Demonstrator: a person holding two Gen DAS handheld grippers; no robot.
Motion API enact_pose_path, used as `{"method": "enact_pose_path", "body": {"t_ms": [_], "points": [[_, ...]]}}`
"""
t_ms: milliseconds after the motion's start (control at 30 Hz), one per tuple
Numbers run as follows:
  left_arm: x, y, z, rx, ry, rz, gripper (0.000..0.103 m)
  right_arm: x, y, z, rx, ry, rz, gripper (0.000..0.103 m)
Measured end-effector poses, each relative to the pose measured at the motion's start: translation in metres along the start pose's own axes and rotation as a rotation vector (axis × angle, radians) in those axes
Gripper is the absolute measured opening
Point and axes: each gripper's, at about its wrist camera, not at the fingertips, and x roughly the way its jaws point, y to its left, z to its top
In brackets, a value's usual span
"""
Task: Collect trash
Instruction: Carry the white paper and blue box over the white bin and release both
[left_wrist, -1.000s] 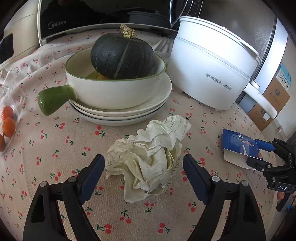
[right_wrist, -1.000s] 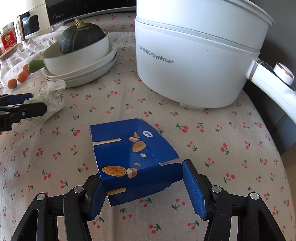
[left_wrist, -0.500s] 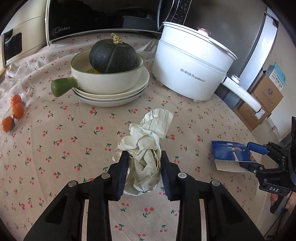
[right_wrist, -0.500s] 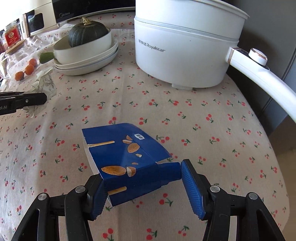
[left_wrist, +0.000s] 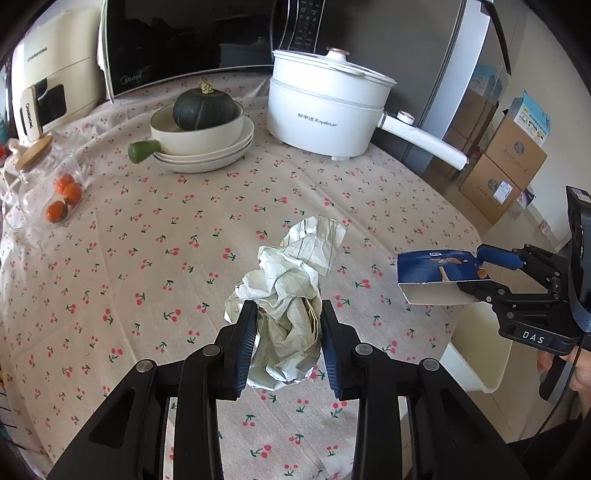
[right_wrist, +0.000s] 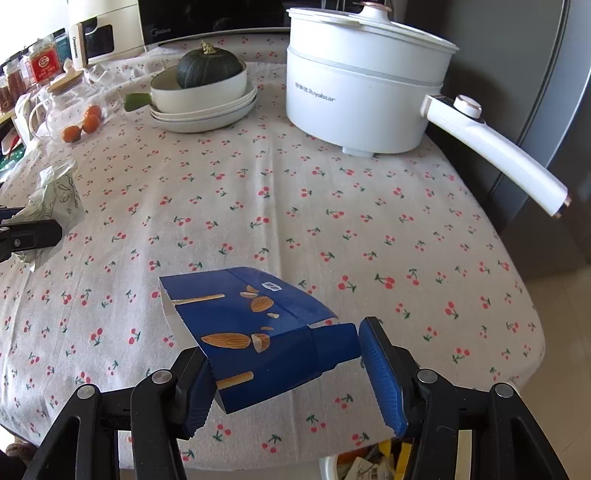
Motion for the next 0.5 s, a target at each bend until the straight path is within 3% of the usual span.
{"method": "enact_pose_path", "body": {"t_ms": [267,500], "points": [[-0.024,-0.024,-0.031,0.038,-0.003,-0.013,0.035,-0.046,-0.009,-0.025,0.044,-0.039,-0.023,0.062],[-0.028,-0.036,-0.038,0.039,-0.011,-0.056,0.035,-0.067,-0.027,-0.047,0.112,-0.061,-0.026,0.062]]}}
